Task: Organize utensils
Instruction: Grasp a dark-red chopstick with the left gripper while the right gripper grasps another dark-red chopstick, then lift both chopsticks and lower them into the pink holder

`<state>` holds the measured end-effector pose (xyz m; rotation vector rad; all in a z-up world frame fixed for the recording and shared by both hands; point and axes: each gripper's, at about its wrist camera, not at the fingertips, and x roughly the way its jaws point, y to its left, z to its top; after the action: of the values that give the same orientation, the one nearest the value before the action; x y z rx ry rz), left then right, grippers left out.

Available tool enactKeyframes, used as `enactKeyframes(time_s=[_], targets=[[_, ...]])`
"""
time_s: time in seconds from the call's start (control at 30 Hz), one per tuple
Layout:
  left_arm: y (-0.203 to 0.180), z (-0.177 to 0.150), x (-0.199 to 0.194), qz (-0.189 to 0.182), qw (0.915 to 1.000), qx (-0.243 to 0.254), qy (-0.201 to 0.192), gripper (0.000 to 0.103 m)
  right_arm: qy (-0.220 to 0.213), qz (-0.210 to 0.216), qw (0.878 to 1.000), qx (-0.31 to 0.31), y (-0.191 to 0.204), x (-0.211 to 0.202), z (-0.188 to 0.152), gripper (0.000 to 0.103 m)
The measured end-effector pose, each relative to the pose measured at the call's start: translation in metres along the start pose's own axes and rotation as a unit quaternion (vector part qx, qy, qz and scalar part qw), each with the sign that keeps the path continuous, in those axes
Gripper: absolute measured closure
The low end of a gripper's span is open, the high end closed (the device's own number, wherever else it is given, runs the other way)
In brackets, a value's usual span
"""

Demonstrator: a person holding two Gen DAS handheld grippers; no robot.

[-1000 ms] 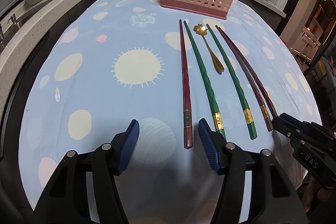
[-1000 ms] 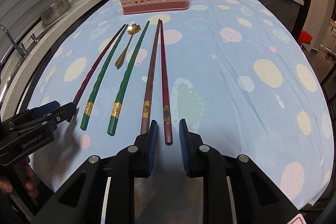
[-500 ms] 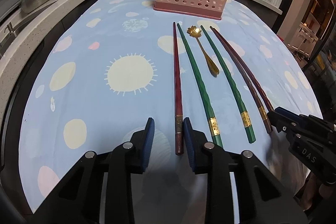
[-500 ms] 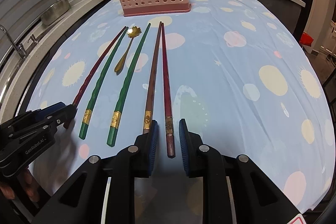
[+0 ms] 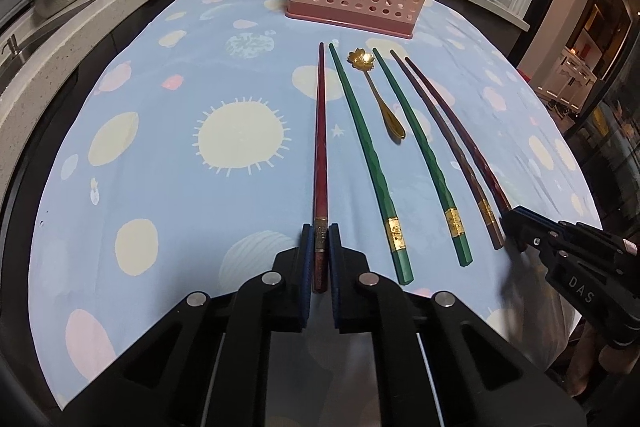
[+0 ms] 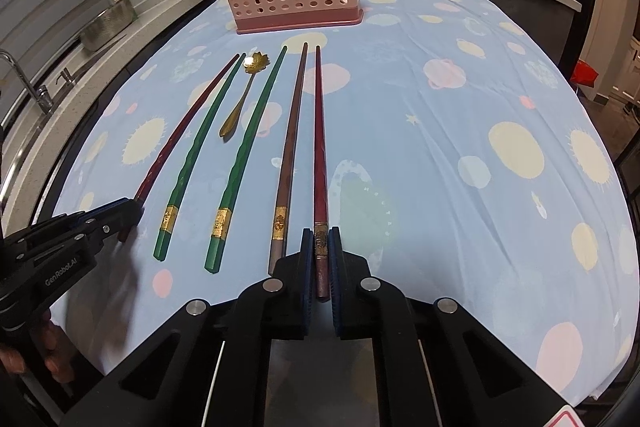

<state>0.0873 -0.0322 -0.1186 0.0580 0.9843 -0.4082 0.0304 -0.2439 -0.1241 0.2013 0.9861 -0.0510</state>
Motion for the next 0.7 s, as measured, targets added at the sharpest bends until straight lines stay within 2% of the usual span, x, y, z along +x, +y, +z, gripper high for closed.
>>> enactKeyframes(time_s=[0.23,0.37,0.7], targets=[[0.005,0.002,-0.034,-0.01,0.9996,-0.016,-0.023,0.096,-0.022,0.009,1.0,0.006,-0.001,-0.028,-0.002,0.096],[0.008,0.006,-0.056,-0.016,0.9989,-0.02,-0.039,0.096,-0.049,0.016,0.999,0.014,-0.002,-0.054,0.003,0.096],[0.013,0.041,-0.115,-0.021,0.9934,-0.037,-0.107,0.096,-0.131,0.023,0.991,0.029,-0.008,-0.114,0.045,0.096]])
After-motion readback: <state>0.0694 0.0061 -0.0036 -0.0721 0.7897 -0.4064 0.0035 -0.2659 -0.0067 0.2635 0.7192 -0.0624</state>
